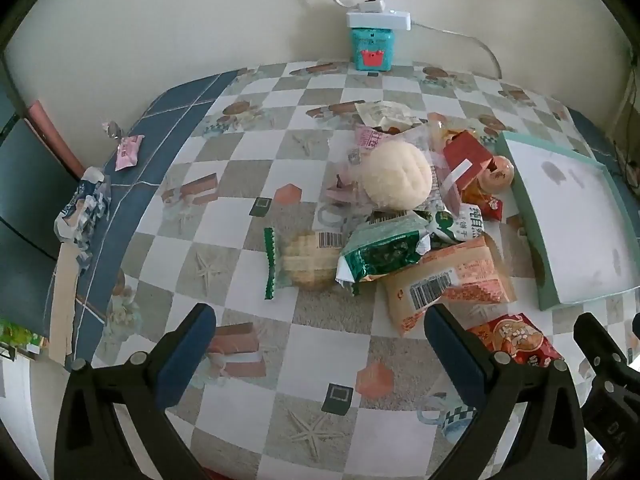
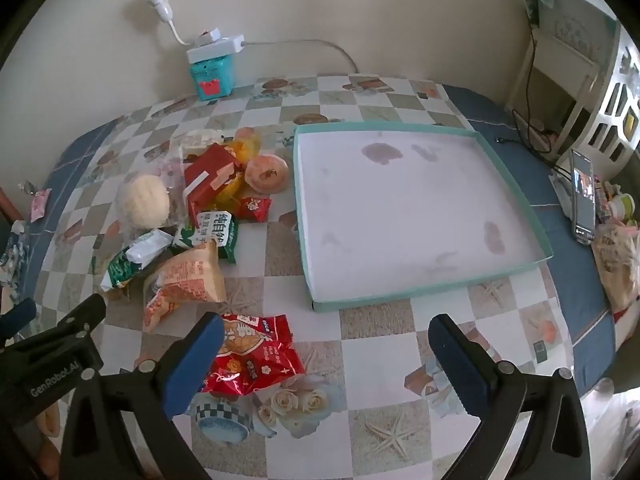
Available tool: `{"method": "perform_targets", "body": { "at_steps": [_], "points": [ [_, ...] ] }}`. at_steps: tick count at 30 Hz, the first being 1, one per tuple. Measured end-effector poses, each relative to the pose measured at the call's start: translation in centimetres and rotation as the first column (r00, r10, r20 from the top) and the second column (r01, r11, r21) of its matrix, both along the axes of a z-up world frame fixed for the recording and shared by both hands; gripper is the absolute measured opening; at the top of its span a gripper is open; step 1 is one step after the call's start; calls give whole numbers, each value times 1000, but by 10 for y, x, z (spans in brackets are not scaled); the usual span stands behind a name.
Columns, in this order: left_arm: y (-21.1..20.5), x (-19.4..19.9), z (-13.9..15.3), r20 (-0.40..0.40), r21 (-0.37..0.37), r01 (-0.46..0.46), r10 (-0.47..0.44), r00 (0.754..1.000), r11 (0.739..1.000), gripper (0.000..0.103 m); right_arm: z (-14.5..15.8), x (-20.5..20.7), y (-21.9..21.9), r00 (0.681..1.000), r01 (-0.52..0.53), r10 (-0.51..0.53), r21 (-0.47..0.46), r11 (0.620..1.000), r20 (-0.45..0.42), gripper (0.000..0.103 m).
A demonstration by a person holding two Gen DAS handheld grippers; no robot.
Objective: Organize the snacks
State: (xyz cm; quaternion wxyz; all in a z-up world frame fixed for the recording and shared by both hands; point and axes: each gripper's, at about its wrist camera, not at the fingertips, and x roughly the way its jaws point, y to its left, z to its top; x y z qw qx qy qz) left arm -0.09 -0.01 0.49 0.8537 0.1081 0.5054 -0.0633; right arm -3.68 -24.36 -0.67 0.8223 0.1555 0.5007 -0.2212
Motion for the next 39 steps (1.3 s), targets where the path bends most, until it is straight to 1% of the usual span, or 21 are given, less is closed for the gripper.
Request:
{"method": "perform_targets", "body": {
  "at_steps": [10,39],
  "points": [
    [2,-1,3,15,-14,-7,7,1000,1000,103,1,0,0,1000,-1,1,2,1000,2,103],
    [5,0,-2,0,-7,-16,15,1000,1000,103,-2,2,1,1000,0,0,-2,1000,-8,103]
  ]
}}
